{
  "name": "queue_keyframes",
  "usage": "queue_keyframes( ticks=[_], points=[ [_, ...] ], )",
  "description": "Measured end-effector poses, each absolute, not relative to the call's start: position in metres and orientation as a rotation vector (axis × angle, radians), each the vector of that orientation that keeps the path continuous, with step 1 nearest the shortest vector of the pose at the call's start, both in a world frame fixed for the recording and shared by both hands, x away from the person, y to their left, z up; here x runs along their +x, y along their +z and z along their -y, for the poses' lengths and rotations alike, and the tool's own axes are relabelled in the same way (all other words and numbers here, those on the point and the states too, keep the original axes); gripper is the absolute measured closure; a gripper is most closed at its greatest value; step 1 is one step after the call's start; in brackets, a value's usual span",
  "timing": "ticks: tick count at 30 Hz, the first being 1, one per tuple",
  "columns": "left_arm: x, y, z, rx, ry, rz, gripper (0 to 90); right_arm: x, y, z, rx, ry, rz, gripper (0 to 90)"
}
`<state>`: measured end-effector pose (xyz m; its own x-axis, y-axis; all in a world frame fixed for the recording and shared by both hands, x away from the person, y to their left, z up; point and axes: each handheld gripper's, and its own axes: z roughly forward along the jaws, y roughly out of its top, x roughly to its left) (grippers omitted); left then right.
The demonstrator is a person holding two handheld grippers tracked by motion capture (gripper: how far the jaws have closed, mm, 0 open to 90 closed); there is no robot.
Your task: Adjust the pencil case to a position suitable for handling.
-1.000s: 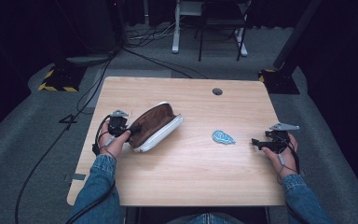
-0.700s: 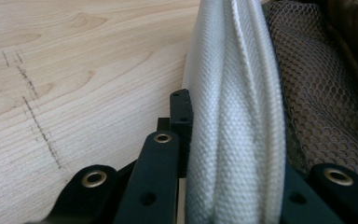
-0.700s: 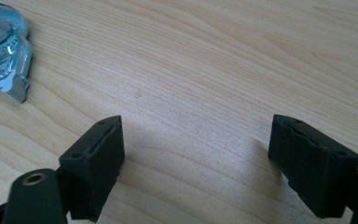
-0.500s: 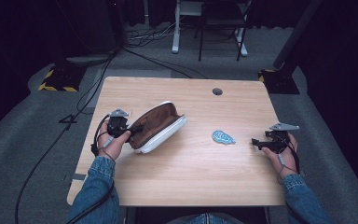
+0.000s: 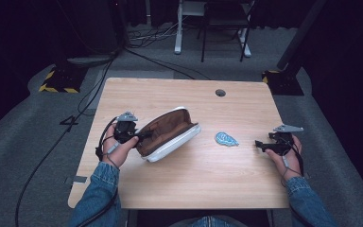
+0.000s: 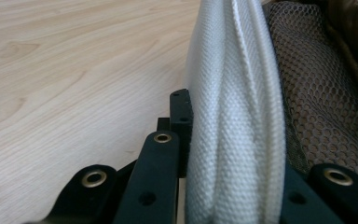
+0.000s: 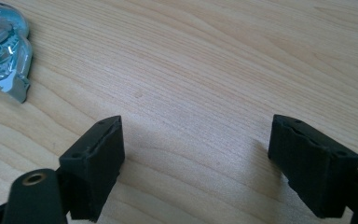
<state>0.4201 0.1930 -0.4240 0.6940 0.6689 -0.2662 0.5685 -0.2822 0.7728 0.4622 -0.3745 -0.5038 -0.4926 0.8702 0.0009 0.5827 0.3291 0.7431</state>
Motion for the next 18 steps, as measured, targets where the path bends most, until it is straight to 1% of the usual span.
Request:
queue_keyframes(
  ticks=[18],
  points=[
    [0.406,-0.415,-0.163,2.037,0.093,-0.818,84.5,0.462,-0.504,0.374,1.283,0.982,-2.202,18.6]
  ],
)
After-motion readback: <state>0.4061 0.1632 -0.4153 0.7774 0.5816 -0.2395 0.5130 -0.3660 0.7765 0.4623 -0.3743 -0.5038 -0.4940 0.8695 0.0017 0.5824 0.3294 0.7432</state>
